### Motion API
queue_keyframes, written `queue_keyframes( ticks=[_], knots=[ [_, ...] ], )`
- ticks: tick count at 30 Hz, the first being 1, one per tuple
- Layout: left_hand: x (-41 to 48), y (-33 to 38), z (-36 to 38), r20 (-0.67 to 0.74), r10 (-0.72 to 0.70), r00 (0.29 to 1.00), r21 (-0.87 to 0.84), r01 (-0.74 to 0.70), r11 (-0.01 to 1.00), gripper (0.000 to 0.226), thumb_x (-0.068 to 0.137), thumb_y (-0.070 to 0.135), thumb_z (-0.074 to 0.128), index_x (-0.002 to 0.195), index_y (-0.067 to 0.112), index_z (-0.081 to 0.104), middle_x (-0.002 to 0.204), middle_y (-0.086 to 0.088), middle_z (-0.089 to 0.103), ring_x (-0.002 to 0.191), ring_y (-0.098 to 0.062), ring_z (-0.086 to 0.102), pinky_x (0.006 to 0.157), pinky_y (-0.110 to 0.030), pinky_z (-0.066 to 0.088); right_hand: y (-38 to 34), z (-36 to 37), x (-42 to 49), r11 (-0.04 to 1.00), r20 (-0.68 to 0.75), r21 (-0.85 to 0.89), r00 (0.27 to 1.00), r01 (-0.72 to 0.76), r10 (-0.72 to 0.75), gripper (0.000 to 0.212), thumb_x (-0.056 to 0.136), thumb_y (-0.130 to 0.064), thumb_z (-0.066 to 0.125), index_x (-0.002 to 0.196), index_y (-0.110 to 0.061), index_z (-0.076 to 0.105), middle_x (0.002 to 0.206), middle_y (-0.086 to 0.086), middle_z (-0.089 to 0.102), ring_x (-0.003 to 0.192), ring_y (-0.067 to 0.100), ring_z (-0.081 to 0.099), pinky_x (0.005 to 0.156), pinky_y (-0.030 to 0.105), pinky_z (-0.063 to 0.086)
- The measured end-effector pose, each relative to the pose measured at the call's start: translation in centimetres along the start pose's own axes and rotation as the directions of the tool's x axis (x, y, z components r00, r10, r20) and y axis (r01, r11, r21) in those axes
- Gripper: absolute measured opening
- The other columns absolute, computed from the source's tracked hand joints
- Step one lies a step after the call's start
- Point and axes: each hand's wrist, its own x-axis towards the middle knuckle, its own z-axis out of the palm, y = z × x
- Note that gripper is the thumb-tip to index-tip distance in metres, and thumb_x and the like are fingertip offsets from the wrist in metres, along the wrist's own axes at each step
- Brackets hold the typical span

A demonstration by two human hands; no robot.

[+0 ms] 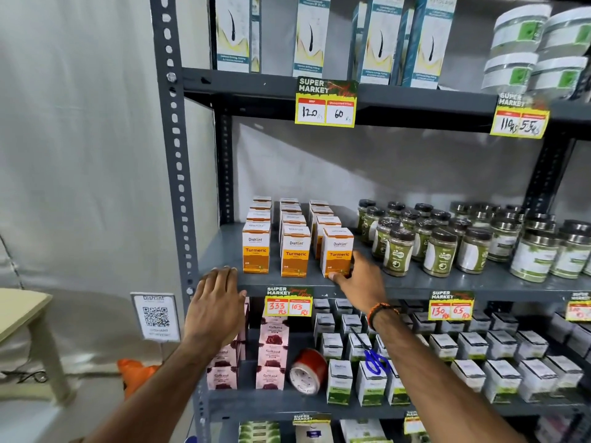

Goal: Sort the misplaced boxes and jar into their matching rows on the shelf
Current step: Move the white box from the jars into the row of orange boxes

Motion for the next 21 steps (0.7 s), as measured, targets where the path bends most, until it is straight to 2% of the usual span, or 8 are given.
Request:
queue_keyframes(
  ticks=[8,21],
  knots=[
    [0.14,-0.01,0.32,0.018,-0.017,1.0,0.001,0.017,1.0,0.056,0.102,0.04,0.043,0.145,0.004,0.042,0.146,-0.019,0.052,0.139,-0.036,0.044,0.117,-0.053,0.036,0.0,0.07,-0.12,1.0,-0.02,0.007,1.0,0.001,-0.001,0.043,0.085,-0.032,0.081,0.12,-0.015,0.063,0.112,0.0,0.074,0.095,0.016,0.071,0.085,0.027,0.056],
    [0.21,-0.03,0.84,-0.011,-0.017,1.0,0.002,0.017,1.0,0.055,0.102,0.04,0.043,0.144,0.004,0.042,0.146,-0.018,0.052,0.138,-0.036,0.044,0.116,-0.054,0.038,0.06,-0.14,-0.32,1.0,0.003,0.021,1.0,0.001,-0.001,0.04,0.087,-0.034,0.079,0.119,-0.018,0.062,0.113,-0.003,0.074,0.097,0.014,0.071,0.088,0.031,0.057]
  ],
)
